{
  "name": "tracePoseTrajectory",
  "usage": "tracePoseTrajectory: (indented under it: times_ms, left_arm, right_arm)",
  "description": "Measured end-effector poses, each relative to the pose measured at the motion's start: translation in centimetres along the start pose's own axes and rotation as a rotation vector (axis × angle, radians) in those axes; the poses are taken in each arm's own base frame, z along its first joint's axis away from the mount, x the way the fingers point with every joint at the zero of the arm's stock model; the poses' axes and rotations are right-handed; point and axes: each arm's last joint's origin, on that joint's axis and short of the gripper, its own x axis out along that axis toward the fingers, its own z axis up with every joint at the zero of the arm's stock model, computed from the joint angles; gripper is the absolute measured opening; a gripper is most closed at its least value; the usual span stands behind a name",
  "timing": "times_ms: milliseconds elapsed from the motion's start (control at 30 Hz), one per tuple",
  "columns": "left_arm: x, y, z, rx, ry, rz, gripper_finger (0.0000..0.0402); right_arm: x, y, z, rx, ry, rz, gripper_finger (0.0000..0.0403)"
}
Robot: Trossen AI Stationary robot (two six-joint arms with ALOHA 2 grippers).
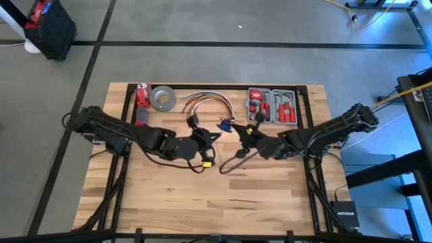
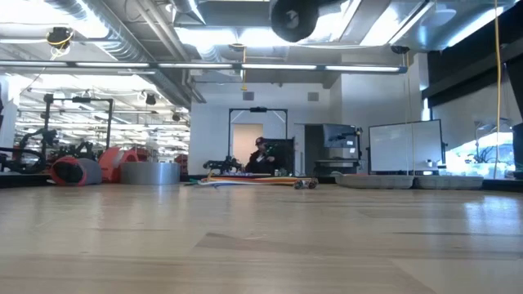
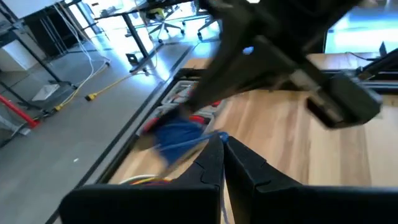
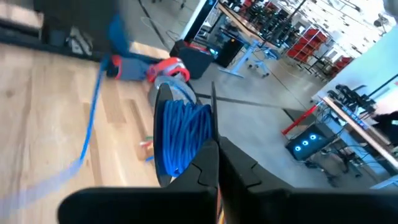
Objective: Coil cords
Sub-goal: Coil the blue wire on the black spool
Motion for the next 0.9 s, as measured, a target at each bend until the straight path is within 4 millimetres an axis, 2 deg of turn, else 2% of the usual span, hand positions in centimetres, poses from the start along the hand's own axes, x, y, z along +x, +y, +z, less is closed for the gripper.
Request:
tracePoseTrajectory:
  times_ms: [133, 300, 500, 900]
  left_arm:
    - [1.8, -1.8, -0.5, 0.011, -0.026, 0.004, 0.0001]
    - [3.9, -3.5, -1.5, 0.065, -0.038, 0.055, 0.0001]
    - [5.4, -3.9, -2.3, 0.091, -0.018, 0.12, 0.0001]
    - [5.8, -3.7, -2.1, 0.13, -0.021, 0.117, 0.0001]
  right_arm:
    - [1.0, -0.2, 0.2, 0.042, -0.024, 0.018, 0.0]
    - [0.7, -0.4, 0.9, 0.065, -0.077, 0.038, 0.0001]
    - [-1.4, -1.1, 2.1, 0.081, -0.15, 0.06, 0.0]
    - [-5.5, -4.1, 4.1, 0.179, -0.344, 0.17, 0.0]
